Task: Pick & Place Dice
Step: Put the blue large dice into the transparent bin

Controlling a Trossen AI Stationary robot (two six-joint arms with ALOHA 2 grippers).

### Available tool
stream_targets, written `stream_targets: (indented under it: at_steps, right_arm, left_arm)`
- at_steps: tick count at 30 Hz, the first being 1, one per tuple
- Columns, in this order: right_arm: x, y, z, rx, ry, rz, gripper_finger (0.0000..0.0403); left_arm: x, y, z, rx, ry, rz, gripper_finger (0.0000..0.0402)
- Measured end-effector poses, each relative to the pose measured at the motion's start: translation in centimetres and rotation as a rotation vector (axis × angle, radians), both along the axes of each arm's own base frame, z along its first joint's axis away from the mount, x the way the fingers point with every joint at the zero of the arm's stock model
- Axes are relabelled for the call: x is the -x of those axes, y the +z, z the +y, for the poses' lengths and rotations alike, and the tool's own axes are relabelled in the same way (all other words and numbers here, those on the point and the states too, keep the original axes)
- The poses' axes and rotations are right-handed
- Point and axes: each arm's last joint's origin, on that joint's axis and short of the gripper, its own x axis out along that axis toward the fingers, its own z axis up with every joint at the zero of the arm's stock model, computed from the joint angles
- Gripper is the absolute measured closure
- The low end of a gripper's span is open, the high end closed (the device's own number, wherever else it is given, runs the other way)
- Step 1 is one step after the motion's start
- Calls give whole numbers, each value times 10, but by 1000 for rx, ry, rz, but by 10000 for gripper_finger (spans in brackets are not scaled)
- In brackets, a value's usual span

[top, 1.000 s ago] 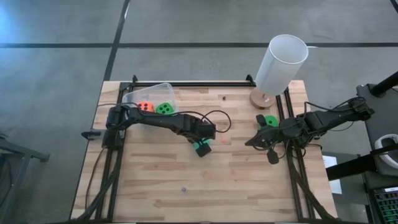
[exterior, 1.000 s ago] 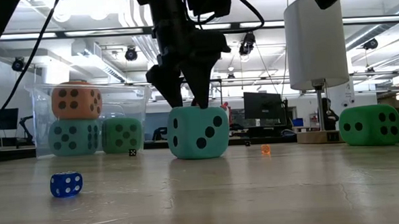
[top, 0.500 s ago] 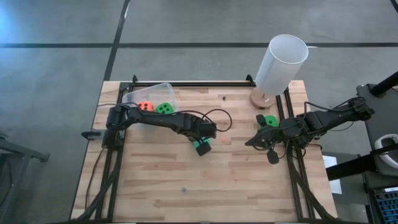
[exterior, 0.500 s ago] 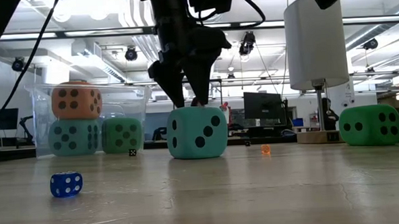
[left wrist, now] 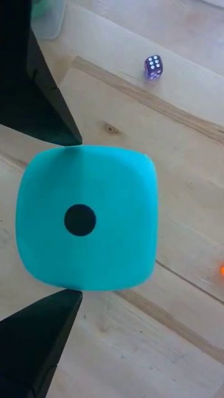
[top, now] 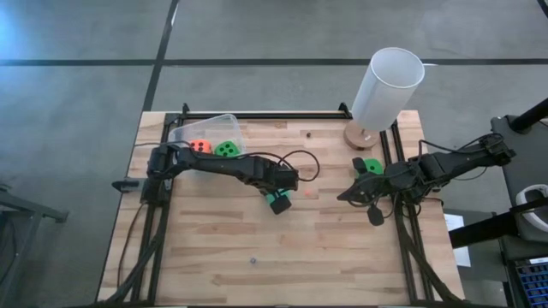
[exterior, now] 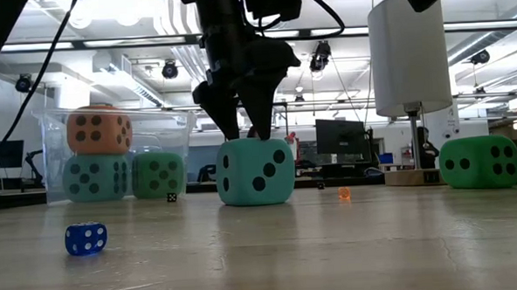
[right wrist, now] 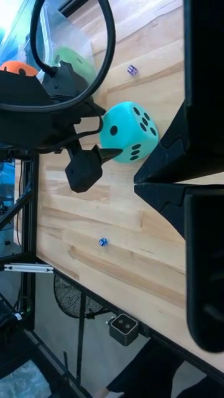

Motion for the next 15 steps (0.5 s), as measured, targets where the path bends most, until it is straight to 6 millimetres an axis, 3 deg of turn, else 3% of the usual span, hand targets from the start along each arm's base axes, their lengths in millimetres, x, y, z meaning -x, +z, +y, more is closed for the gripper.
stream_targets:
  at_steps: [15]
  right_arm:
    - [0,0,0,0,0,0,394]
  left_arm:
    - [1,-11,0,-9,1,-10,2]
